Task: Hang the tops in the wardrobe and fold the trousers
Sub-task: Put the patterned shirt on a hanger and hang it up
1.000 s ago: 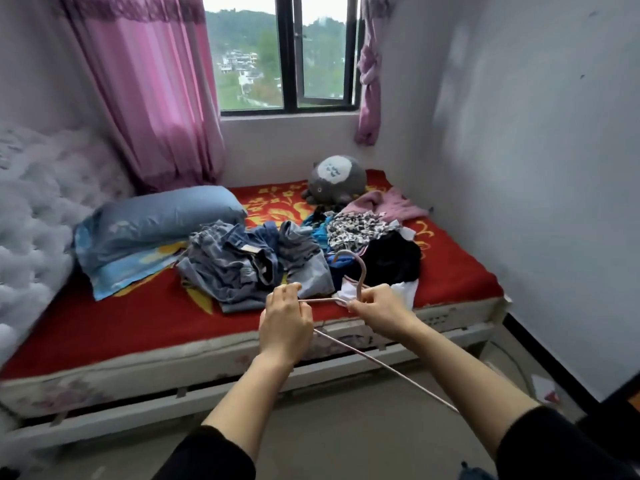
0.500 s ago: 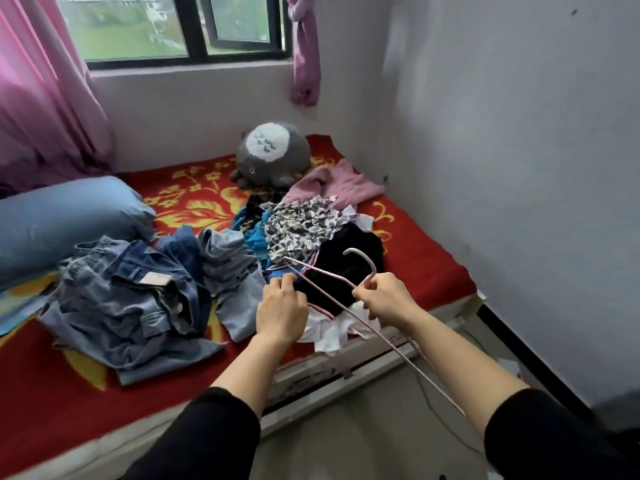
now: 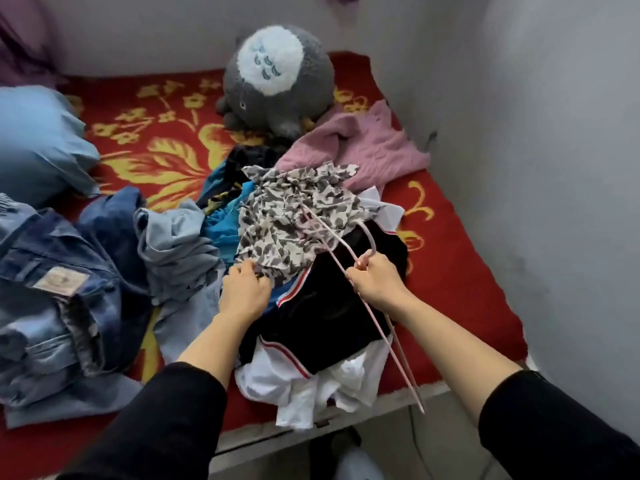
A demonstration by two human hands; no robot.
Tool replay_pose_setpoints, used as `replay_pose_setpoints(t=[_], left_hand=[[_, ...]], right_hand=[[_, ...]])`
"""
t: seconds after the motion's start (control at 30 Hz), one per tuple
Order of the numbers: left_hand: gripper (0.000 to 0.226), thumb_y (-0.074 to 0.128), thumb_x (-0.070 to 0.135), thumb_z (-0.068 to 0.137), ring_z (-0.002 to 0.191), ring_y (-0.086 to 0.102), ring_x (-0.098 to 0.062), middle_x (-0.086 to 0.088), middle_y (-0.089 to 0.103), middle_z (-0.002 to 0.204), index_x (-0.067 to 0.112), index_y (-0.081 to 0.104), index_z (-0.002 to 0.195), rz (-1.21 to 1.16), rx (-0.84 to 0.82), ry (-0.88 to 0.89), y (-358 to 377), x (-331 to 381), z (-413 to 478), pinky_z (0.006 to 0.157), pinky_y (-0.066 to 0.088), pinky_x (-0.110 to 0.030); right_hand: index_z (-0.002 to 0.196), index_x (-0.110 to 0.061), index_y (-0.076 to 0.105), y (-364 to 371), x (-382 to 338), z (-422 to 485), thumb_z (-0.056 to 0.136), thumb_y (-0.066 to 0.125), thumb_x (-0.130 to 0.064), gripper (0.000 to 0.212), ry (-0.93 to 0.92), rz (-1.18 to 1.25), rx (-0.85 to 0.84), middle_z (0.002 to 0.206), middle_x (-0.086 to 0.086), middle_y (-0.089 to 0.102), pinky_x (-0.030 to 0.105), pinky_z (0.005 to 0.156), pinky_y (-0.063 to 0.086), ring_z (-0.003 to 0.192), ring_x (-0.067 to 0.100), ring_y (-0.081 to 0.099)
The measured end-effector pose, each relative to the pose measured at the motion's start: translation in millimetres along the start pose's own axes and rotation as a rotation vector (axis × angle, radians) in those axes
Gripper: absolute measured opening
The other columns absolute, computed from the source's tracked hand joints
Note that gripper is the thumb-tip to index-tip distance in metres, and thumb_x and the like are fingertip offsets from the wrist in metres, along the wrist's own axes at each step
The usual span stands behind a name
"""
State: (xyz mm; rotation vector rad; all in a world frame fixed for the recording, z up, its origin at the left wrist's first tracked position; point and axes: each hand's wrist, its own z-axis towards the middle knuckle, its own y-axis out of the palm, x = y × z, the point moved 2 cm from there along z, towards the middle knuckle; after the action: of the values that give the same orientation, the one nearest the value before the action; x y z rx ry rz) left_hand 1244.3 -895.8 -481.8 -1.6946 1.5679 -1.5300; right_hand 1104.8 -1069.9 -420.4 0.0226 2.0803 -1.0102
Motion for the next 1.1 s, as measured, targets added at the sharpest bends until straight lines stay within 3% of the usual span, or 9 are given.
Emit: replay_pose_setpoints(t=[0.3, 0.4, 0.5, 0.57, 0.7, 0.8, 0.87, 0.93, 1.1], left_hand=[[0.073, 0.062, 0.022, 0.081, 0.129, 0.034, -0.032, -0.011, 0.039, 0.142, 0.022, 0.030, 0.146, 0.125, -0.153, -0.078, 63.5, -17.8, 110.6, 0.101, 0.039, -0.044], [0.051, 0.055, 0.018, 0.085, 0.122, 0.042, -0.029, -0.002, 0.049, 0.133, 0.032, 0.050, 0.134, 0.195, -0.126, -0.066, 82.6, -17.9, 125.2, 0.090, 0.044, -0.039], [0.031, 0.053, 0.006, 0.084, 0.097, 0.060, -0.027, -0.001, 0.069, 0.103, 0.019, 0.073, 0.104, -0.011, -0.038, -0.007, 86.1, -14.3, 128.7, 0.073, 0.046, -0.035], [0.023, 0.061, 0.004, 0.082, 0.086, 0.064, -0.022, -0.001, 0.071, 0.087, 0.015, 0.076, 0.096, -0.206, -0.160, 0.111, 82.0, -6.6, 118.5, 0.070, 0.046, -0.033], [0.006, 0.076, 0.016, 0.074, 0.065, 0.053, 0.004, 0.002, 0.063, 0.064, 0.020, 0.073, 0.077, -0.490, -0.432, 0.284, 65.3, 11.1, 81.7, 0.063, 0.043, -0.025], [0.006, 0.078, 0.016, 0.071, 0.068, 0.049, -0.005, -0.009, 0.066, 0.070, 0.015, 0.076, 0.076, -0.605, -0.625, 0.233, 52.4, 14.1, 66.2, 0.064, 0.041, -0.028], [0.012, 0.077, 0.010, 0.065, 0.067, 0.049, -0.013, -0.016, 0.068, 0.075, 0.018, 0.075, 0.074, -0.576, -0.755, 0.170, 47.0, 8.5, 64.3, 0.064, 0.042, -0.031], [0.016, 0.071, 0.007, 0.061, 0.068, 0.053, -0.020, -0.016, 0.069, 0.075, 0.019, 0.073, 0.072, -0.520, -0.843, 0.114, 44.9, -2.5, 67.6, 0.066, 0.047, -0.041], [0.011, 0.056, 0.002, 0.062, 0.056, 0.049, -0.010, 0.003, 0.055, 0.056, 0.011, 0.060, 0.058, -0.456, -0.944, 0.058, 32.5, -16.5, 75.4, 0.060, 0.043, -0.023]], right_hand=[[0.083, -0.009, 0.039, 25.2, 20.4, 127.4, 0.087, 0.055, -0.015, 0.017, -0.017, -0.006, -0.127, 0.072, 0.000, 0.045, 0.029, 0.053, 0.031, 0.061, 0.015, 0.040], [0.079, -0.009, 0.039, 36.7, 31.7, 146.8, 0.085, 0.055, -0.013, 0.018, -0.001, 0.029, -0.117, 0.069, 0.001, 0.045, 0.032, 0.055, 0.033, 0.060, 0.018, 0.040], [0.076, -0.010, 0.040, 47.4, 35.4, 161.6, 0.088, 0.056, -0.019, 0.022, 0.019, 0.028, -0.132, 0.068, -0.001, 0.045, 0.026, 0.053, 0.033, 0.059, 0.015, 0.041], [0.074, -0.008, 0.046, 56.7, 33.8, 168.3, 0.092, 0.056, -0.027, 0.028, 0.015, -0.009, -0.182, 0.069, 0.000, 0.051, 0.020, 0.051, 0.033, 0.063, 0.017, 0.049], [0.057, -0.015, 0.050, 85.9, 22.3, 174.6, 0.086, 0.060, -0.052, 0.048, 0.084, -0.003, -0.324, 0.068, 0.005, 0.061, 0.030, 0.059, 0.043, 0.072, 0.022, 0.062], [0.057, -0.019, 0.057, 110.2, 22.2, 172.0, 0.075, 0.071, -0.052, 0.040, 0.194, -0.002, -0.405, 0.067, -0.002, 0.062, 0.024, 0.052, 0.039, 0.069, 0.015, 0.059], [0.061, -0.013, 0.069, 120.8, 23.3, 169.8, 0.070, 0.072, -0.023, 0.014, 0.236, 0.118, -0.360, 0.071, 0.003, 0.070, 0.030, 0.062, 0.050, 0.074, 0.019, 0.063], [0.059, -0.009, 0.062, 120.7, 21.1, 168.5, 0.073, 0.061, -0.005, 0.014, 0.247, 0.194, -0.218, 0.071, 0.007, 0.068, 0.030, 0.064, 0.046, 0.071, 0.020, 0.059], [0.061, -0.003, 0.044, 92.7, 11.4, 167.6, 0.084, 0.058, -0.009, 0.027, 0.198, 0.212, 0.022, 0.059, 0.008, 0.045, 0.023, 0.049, 0.030, 0.055, 0.017, 0.039]])
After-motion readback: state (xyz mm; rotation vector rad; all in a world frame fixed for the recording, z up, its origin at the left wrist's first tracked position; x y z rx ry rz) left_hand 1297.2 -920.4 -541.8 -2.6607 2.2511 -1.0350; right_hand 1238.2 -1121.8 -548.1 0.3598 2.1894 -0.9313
